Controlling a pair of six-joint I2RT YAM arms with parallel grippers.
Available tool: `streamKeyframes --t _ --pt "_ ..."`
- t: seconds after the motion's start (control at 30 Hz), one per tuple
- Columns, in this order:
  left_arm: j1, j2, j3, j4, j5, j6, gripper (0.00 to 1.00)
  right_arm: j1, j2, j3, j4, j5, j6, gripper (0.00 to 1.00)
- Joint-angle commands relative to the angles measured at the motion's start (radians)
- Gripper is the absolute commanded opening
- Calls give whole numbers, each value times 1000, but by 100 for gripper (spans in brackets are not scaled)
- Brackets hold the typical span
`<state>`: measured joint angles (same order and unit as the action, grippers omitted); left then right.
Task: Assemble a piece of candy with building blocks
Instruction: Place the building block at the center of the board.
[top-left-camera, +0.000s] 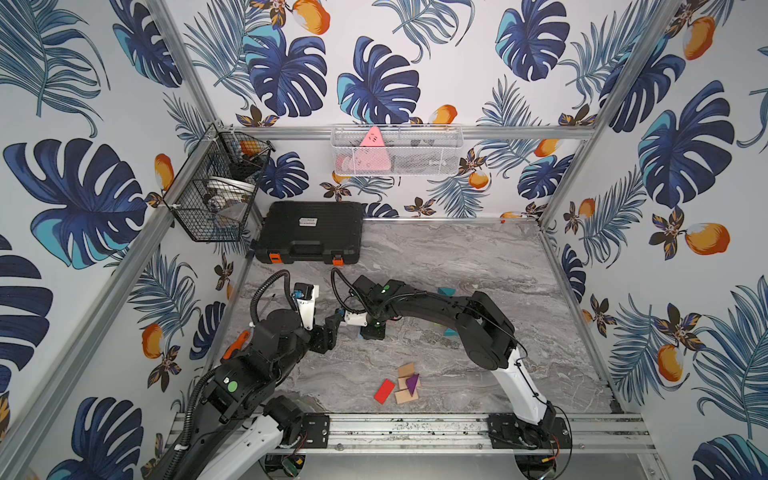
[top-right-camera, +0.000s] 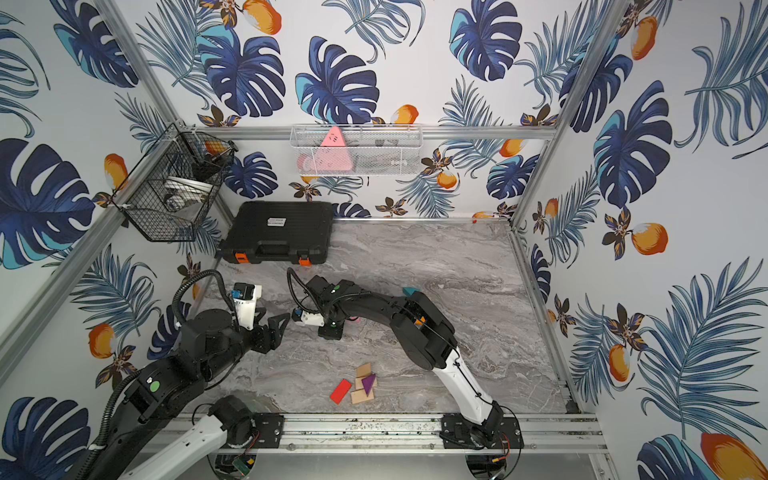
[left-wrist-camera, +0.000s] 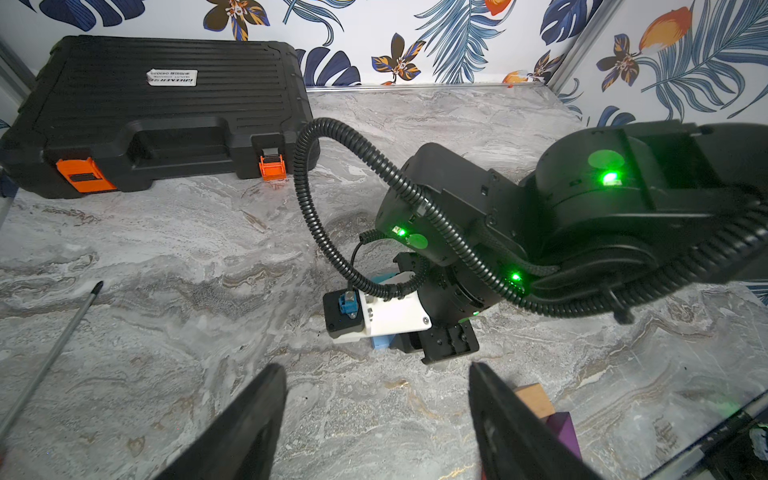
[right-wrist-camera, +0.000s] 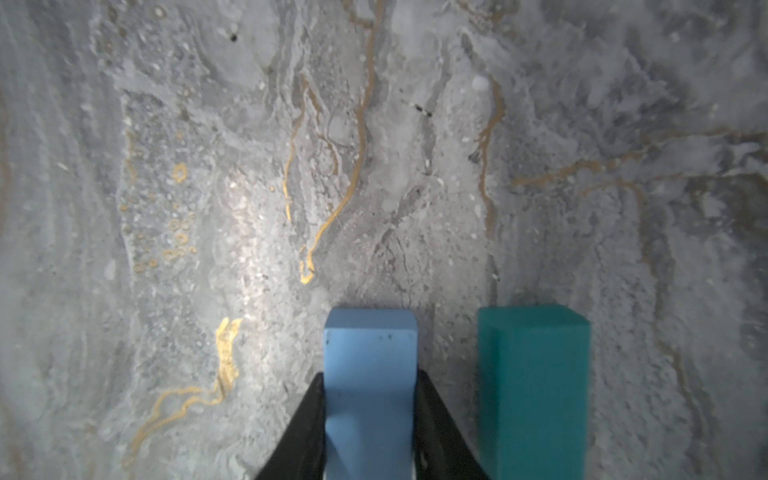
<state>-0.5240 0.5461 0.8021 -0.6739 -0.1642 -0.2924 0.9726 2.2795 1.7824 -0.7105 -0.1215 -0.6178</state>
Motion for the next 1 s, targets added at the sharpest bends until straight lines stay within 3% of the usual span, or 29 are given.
streamKeyframes --t 0.0,0.97 --pt "-1 7 -1 0 0 -10 74 0 24 -3 -1 54 -43 24" --pt "0 40 -3 2 20 -8 75 -16 -47 -85 52 100 -93 31"
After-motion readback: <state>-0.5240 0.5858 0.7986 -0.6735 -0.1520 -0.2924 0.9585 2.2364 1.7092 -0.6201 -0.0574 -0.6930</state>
